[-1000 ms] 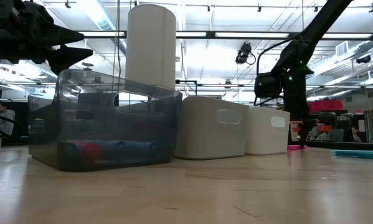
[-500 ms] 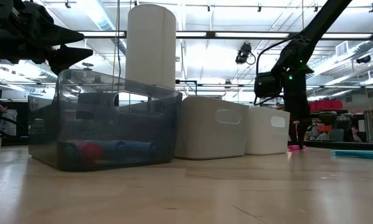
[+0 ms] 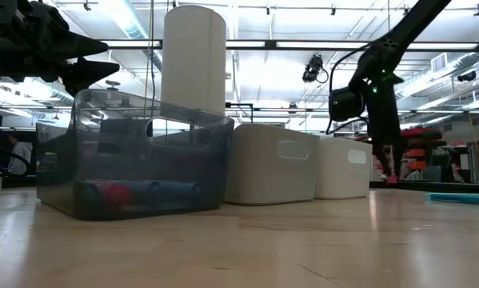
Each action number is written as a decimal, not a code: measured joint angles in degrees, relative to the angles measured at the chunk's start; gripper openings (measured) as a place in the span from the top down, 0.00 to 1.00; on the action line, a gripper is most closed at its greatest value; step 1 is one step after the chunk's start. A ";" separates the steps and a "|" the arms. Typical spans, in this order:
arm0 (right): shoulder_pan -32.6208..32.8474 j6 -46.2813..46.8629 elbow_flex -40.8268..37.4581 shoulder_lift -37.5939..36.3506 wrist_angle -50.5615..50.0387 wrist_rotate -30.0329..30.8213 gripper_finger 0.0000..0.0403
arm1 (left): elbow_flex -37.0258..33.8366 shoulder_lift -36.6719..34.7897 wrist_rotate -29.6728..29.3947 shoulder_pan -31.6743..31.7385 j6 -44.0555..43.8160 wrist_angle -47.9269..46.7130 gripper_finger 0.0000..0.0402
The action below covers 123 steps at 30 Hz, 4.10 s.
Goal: Pick & Place Markers
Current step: Put the top pink marker into the gray bin
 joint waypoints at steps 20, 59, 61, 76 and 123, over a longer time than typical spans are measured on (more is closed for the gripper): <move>-0.13 -25.13 28.21 -3.75 -26.43 2.03 0.97 | 0.00 0.02 -0.01 0.00 -0.06 0.02 0.42; 24.00 -28.41 46.59 3.09 -36.95 -2.53 0.97 | -0.02 0.00 0.01 0.00 -0.02 0.02 0.42; 25.31 -28.21 50.40 5.61 -37.20 -2.55 0.97 | -0.02 0.01 0.01 0.00 -0.07 0.02 0.42; 32.16 -27.58 69.56 21.21 -38.03 -5.39 0.97 | -0.02 0.01 0.01 0.00 -0.01 0.02 0.42; 42.97 -31.26 83.54 40.43 -36.01 -5.01 0.97 | -0.02 0.02 0.01 0.00 -0.04 0.04 0.42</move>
